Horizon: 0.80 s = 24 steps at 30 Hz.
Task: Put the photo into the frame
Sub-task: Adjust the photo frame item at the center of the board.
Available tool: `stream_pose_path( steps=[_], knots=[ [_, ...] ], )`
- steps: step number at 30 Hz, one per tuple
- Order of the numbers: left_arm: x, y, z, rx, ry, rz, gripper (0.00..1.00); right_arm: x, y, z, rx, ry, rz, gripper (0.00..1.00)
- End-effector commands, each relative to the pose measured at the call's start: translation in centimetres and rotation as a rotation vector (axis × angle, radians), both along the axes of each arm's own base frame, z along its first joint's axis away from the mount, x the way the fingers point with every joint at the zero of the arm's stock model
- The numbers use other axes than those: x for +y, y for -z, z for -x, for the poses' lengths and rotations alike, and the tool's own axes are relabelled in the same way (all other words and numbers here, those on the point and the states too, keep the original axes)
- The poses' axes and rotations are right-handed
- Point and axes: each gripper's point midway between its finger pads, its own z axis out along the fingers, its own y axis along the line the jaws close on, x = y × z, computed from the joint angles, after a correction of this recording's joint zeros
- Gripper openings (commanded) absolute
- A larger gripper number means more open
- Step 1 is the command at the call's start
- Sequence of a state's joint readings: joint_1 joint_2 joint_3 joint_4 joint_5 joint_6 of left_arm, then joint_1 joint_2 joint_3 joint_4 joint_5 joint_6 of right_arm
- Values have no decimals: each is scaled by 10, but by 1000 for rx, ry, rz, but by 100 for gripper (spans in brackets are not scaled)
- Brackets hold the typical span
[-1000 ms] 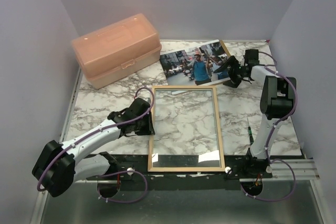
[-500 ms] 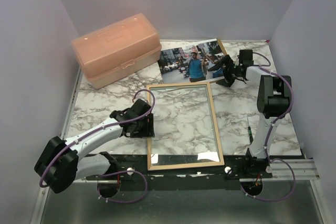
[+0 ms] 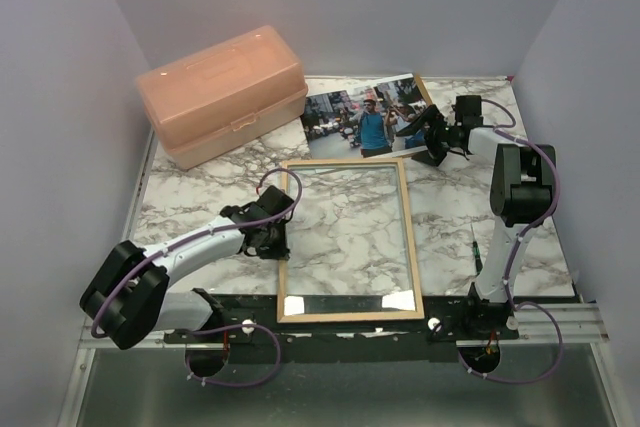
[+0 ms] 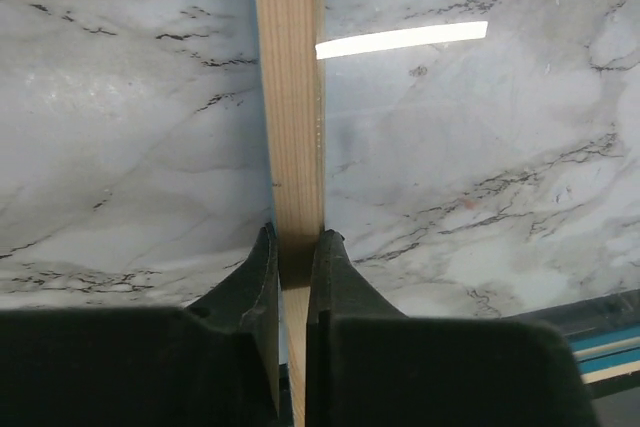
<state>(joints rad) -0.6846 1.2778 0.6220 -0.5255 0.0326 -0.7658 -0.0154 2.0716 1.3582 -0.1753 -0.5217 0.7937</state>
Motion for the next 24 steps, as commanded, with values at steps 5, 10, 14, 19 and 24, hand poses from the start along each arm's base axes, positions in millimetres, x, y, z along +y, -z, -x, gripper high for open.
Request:
stream_pose_path(
  steps=[5,10,14,19,24],
  knots=[
    [-12,-32,9,-58,96,127,0,18,41,27,101,-46,16,99],
    [-10,-29,18,-7,41,138,0,28,39,23,94,-60,8,99],
    [-10,-23,18,25,0,128,0,29,36,23,89,-56,11,99],
    [-5,-11,16,58,-26,65,0,20,20,22,57,-43,72,100],
    [-3,-4,9,64,-30,16,0,-18,2,21,48,41,223,100]
  ],
)
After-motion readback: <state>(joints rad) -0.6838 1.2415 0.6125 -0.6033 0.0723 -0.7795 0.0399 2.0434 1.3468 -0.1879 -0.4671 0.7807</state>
